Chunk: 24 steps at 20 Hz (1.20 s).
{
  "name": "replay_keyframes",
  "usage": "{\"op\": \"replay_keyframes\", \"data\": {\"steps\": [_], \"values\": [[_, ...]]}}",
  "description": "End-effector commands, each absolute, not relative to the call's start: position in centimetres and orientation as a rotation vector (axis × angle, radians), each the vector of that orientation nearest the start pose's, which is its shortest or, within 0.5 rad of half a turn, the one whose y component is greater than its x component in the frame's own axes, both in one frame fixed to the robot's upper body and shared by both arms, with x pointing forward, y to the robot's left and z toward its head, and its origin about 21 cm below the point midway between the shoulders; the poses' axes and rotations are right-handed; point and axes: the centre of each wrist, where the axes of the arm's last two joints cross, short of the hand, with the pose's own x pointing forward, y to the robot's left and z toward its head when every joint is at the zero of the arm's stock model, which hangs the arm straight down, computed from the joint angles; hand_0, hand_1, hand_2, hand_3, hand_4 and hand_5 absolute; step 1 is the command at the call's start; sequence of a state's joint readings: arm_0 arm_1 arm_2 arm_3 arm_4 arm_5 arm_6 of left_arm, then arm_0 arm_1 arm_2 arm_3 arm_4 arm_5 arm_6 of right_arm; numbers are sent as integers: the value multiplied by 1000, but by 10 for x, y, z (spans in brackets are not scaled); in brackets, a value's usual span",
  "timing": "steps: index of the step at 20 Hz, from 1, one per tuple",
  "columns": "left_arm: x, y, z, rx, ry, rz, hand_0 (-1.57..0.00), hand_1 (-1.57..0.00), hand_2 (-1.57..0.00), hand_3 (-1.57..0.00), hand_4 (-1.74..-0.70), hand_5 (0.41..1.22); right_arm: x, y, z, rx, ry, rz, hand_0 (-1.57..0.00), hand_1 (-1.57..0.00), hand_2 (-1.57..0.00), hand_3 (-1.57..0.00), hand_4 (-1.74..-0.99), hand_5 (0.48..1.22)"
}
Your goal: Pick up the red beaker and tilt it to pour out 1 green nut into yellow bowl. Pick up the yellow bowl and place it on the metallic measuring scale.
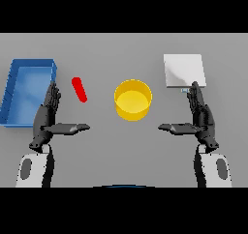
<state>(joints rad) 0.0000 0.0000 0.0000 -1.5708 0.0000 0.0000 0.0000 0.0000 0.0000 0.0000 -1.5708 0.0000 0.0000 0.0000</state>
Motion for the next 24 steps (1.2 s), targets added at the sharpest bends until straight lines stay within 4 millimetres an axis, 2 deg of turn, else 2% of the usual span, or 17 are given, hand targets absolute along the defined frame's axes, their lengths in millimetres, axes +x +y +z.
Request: {"op": "replay_keyframes", "data": {"steps": [1,6,7,9,12,14,16,19,24], "values": [[248,231,-3,2,-1572,1,1,1,1,1,-1151,599,248,-228,-3,0,-1571,-1,1,1,1,1,-1167,599],[239,242,-1,5,-1584,2,1,1,1,1,-1151,599,248,-225,-5,3,-1570,-1,1,1,1,1,-1167,599],[231,247,3,33,-1605,-78,1,1,1,1,-1151,599,240,-229,-1,-124,-1654,122,1,1,1,1,-1167,599],[220,250,7,62,-1593,-145,1,1,1,1,-1158,599,227,-226,1,-230,-1693,243,1,1,1,1,-1162,594],[212,249,16,78,-1576,-185,1,1,1,1,-1163,600,220,-219,2,-273,-1673,275,1,1,1,1,-1162,591],[213,248,16,82,-1571,-210,1,1,1,1,-1164,603,222,-222,5,-265,-1669,267,1,1,1,1,-1183,596],[215,246,12,94,-1553,-220,1,1,1,1,-1159,602,219,-222,6,-239,-1672,261,1,1,1,1,-1199,603],[234,233,0,78,-1535,-245,1,1,1,1,-1191,611,221,-220,5,-220,-1669,256,1,1,1,1,-1230,617],[266,227,-13,109,-1533,-278,1,1,1,1,-1233,636,220,-223,3,-193,-1689,252,1,1,1,1,-1267,632]]}}
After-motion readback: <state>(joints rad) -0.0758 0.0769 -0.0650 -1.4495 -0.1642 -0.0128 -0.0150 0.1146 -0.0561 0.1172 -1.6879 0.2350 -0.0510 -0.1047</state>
